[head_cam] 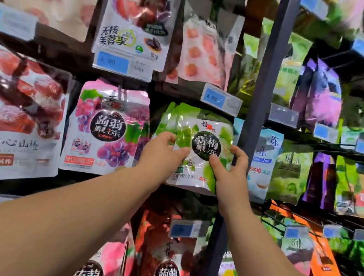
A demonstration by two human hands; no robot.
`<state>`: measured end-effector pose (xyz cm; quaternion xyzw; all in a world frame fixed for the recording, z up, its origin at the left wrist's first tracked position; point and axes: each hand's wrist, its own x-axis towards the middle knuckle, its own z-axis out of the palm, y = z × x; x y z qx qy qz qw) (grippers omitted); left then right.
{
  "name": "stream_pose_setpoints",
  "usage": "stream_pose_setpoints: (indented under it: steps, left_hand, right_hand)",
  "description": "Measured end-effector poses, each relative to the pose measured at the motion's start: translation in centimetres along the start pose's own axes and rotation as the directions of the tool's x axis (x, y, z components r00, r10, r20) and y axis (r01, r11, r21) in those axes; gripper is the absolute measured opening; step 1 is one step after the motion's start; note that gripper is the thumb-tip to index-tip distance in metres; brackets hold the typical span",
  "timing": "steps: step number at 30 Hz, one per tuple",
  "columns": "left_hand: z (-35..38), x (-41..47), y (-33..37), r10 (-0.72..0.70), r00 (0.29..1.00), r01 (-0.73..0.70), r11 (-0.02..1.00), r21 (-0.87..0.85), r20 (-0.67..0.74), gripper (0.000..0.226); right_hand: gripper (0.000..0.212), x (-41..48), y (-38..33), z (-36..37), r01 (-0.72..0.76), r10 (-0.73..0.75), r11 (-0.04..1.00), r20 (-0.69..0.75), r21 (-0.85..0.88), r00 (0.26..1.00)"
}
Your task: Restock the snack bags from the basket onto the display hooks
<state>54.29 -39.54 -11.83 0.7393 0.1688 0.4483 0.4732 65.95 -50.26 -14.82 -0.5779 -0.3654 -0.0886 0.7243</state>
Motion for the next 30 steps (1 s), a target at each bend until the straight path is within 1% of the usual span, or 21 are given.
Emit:
stream_pose_setpoints:
  steps: [5, 8, 12, 15, 17, 20, 22, 24, 25, 28, 30]
  left_hand:
    - [0.3, 0.2, 0.3, 0.002, 0.999, 0.000, 0.998, 0.058, -0.033, 0.051]
    - [0.4, 0.1, 0.7, 0.003, 0.999, 0.000, 0.997, 0.074, -0.039, 0.048]
    - [0.5, 0.5, 0.8, 0.011, 0.998, -0.007, 0.997, 0.077, -0.054, 0.047]
    - [0.5, 0.6, 0.8, 0.007, 0.998, -0.001, 0.996, 0.090, -0.068, 0.040]
    - [0.4, 0.6, 0.7, -0.003, 0.997, 0.011, 0.995, 0.103, -0.077, 0.036]
    - [0.3, 0.3, 0.3, -0.022, 0.996, 0.032, 0.993, 0.113, -0.092, 0.035]
    - [0.3, 0.0, 0.1, -0.021, 0.994, 0.038, 0.986, 0.160, -0.109, 0.035]
    - [0.1, -0.3, -0.2, -0.018, 0.993, 0.045, 0.972, 0.231, -0.118, 0.030]
    - [-0.2, -0.6, -0.2, -0.016, 0.991, 0.050, 0.965, 0.257, -0.133, 0.028]
    - [-1.8, -1.3, -0.3, -0.005, 0.995, 0.037, 0.948, 0.316, -0.100, 0.026]
    - [-2.6, -1.9, -0.3, 0.041, 0.994, -0.003, 0.940, 0.342, -0.104, 0.023]
  right_hand:
    - [0.039, 0.3, 0.2, 0.2, 0.003, -0.003, 1.000, 0.021, 0.005, 1.000]
    - [0.044, 0.8, 0.2, 0.3, -0.006, 0.005, 1.000, 0.041, 0.012, 0.999]
    - [0.036, 1.3, -0.1, 0.1, -0.008, 0.007, 1.000, 0.054, 0.013, 0.998]
    - [0.033, 1.7, -0.5, -0.1, -0.054, 0.053, 0.999, 0.084, 0.001, 0.995]
    - [0.031, 1.9, -0.5, -0.3, -0.066, 0.070, 0.997, 0.099, -0.044, 0.993]
    - [0.042, 1.8, -0.7, -0.5, -0.022, 0.042, 0.986, 0.113, -0.166, 0.993]
    - [0.047, 1.3, -0.7, -0.6, 0.002, 0.027, 0.975, 0.127, -0.222, 0.992]
    - [0.051, 0.9, -0.6, -0.4, 0.035, 0.003, 0.957, 0.128, -0.288, 0.992]
    - [0.053, 0.5, -0.7, -0.3, 0.028, 0.015, 0.950, 0.136, -0.312, 0.991]
    - [0.061, -0.7, -1.2, 0.4, 0.033, 0.025, 0.906, 0.130, -0.422, 0.991]
    - [0.067, -1.4, -1.2, 0.3, 0.052, -0.023, 0.865, 0.065, -0.498, 0.998]
